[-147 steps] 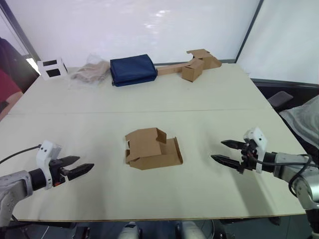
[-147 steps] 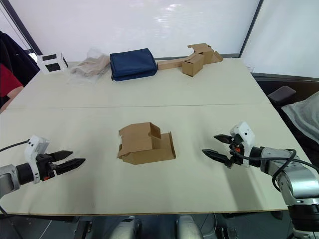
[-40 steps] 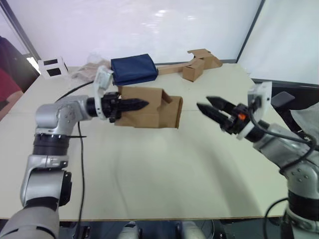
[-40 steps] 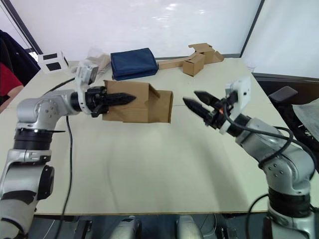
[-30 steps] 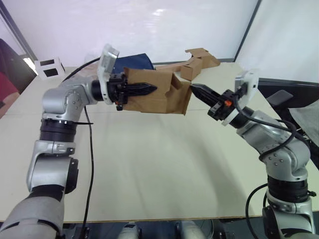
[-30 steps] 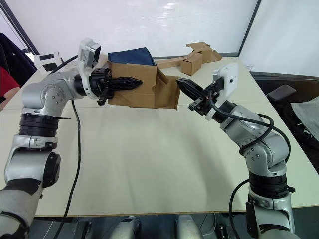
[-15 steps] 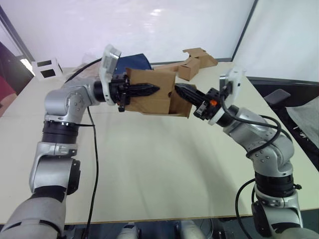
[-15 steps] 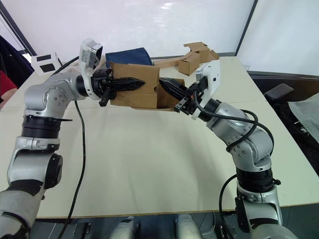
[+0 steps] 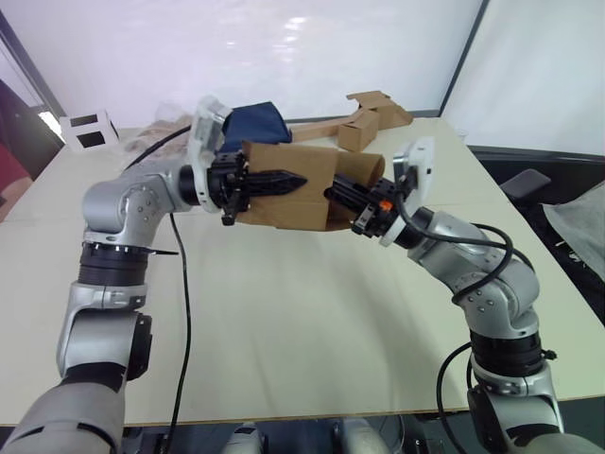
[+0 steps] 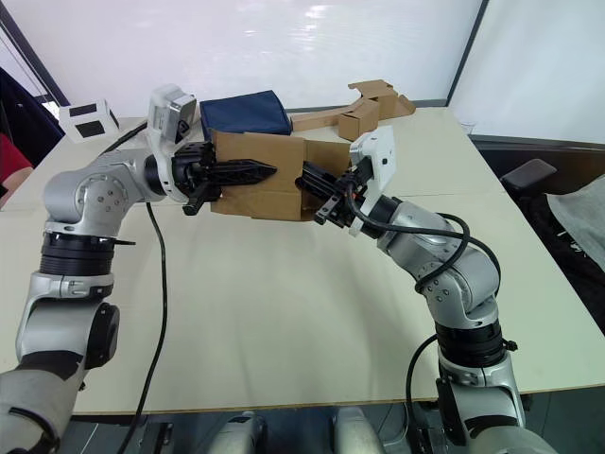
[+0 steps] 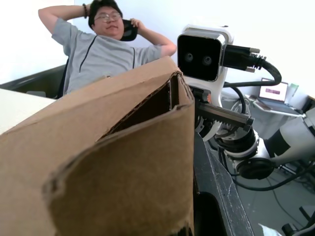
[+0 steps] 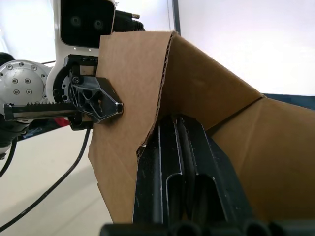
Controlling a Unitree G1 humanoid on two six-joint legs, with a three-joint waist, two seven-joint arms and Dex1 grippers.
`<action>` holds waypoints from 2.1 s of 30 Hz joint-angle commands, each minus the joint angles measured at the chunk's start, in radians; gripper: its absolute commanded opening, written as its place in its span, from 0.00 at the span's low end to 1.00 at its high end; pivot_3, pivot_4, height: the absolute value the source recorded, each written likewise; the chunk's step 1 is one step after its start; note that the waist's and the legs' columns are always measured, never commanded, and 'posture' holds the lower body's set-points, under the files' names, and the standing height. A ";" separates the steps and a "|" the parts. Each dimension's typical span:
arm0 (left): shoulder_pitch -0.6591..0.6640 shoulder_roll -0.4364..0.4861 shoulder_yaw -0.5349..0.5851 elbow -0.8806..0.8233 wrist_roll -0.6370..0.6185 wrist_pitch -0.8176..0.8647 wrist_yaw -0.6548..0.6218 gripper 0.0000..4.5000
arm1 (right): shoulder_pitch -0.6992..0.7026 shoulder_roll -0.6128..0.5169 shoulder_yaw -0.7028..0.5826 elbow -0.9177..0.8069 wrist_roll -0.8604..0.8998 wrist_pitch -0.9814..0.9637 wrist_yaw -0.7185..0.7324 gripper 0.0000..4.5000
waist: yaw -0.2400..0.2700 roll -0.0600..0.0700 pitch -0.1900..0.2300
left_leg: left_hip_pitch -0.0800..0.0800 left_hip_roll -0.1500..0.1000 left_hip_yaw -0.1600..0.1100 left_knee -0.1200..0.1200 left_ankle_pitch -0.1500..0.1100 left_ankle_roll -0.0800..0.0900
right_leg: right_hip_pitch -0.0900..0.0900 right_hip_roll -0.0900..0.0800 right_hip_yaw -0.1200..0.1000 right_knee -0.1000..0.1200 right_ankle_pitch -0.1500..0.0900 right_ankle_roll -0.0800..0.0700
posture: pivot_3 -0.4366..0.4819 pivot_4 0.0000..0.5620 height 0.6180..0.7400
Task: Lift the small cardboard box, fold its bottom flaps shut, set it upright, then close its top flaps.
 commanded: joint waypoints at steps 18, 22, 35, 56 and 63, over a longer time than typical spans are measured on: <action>-0.042 -0.017 0.017 0.022 0.018 -0.090 0.054 0.00 | 0.220 -0.265 -0.185 -0.139 0.215 0.171 0.103 0.01 | 0.002 0.000 0.000 | 0.000 0.000 0.000 0.000 -0.001 0.002 | 0.000 0.000 0.000 0.000 0.000 0.000 | 0.48 0.27 1.00; -0.059 -0.022 0.019 0.029 0.009 -0.081 0.047 0.00 | 0.249 -0.250 -0.090 -0.136 0.117 0.120 0.107 0.01 | -0.001 0.000 0.000 | 0.000 0.000 0.000 0.000 -0.001 0.002 | 0.000 0.000 0.000 0.000 0.000 0.000 | 0.48 0.27 1.00; -0.034 0.019 0.020 -0.015 -0.018 -0.032 0.004 0.00 | 0.180 -0.194 -0.040 -0.045 -0.012 0.026 0.129 0.01 | 0.001 0.000 0.000 | 0.000 0.000 0.000 0.000 -0.001 0.002 | 0.001 0.000 0.000 0.000 0.000 0.000 | 0.48 0.27 1.00; -0.017 0.020 0.032 -0.034 -0.016 -0.025 0.027 0.00 | 0.075 -0.066 -0.003 -0.028 0.018 0.048 0.152 0.01 | 0.001 0.000 0.000 | 0.000 0.000 0.000 0.001 -0.001 0.002 | 0.000 0.000 0.000 0.000 0.000 0.000 | 0.48 0.27 1.00; -0.017 0.030 0.039 -0.025 -0.014 -0.031 0.029 0.00 | 0.075 -0.254 -0.173 -0.062 0.204 0.188 0.220 0.01 | 0.004 0.000 0.000 | 0.000 0.000 0.000 0.001 -0.001 0.002 | 0.001 0.000 0.000 0.000 0.000 0.000 | 0.48 0.27 1.00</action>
